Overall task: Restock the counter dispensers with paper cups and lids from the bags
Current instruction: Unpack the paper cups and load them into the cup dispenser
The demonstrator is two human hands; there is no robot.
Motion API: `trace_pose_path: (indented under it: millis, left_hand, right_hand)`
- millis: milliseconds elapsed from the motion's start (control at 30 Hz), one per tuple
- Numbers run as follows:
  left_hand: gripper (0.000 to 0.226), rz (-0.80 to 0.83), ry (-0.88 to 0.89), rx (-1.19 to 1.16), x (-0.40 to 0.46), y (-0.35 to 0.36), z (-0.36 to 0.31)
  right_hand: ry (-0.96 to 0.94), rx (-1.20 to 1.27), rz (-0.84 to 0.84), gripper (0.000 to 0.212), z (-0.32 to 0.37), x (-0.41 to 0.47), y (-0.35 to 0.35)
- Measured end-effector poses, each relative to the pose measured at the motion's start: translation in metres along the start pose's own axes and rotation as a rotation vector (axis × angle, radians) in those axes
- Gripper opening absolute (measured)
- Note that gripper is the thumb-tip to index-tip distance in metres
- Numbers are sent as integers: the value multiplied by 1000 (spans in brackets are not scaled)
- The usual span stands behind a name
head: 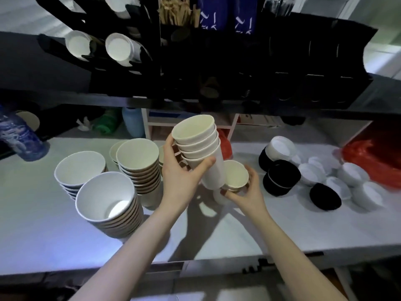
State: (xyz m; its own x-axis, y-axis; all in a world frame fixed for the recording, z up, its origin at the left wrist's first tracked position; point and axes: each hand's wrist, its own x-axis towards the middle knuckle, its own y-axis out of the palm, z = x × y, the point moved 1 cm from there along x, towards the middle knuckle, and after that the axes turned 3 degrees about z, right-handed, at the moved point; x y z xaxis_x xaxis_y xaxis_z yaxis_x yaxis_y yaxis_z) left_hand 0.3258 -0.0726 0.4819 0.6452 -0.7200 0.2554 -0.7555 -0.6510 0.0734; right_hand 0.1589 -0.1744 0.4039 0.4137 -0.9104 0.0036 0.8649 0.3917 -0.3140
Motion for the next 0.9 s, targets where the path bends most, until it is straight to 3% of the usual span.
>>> trace_pose_path:
  millis: [100,233,333,533,667,800,900]
  left_hand:
    - [90,26,29,11,-13,-7,-5]
    - [100,10,62,18,-38,-14,-13]
    - [111,14,48,-57,-61,-13,-23]
    - [67,65,-41,-181,-80,-1,-62]
    - [64,114,-101,-227,-58,-8,-91]
    - [64,208,-108,-262,-14,-23,-122]
    - [67,304,-39,-173,39,-55,-143]
  right_hand:
    - [-5,-50,26,111,13,-14,-9]
    - [-237,-181,-16,83,35,-60,-23]
    - [-302,-215,104,81,42,-102,-28]
    - [-350,-76,-23,72,74,-131,-33]
    - [-392,42,-38,76,118,-138,-31]
    - [-502,40,-171,65,169,-118,-17]
    - [-558,69,-224,62,205,-85,-1]
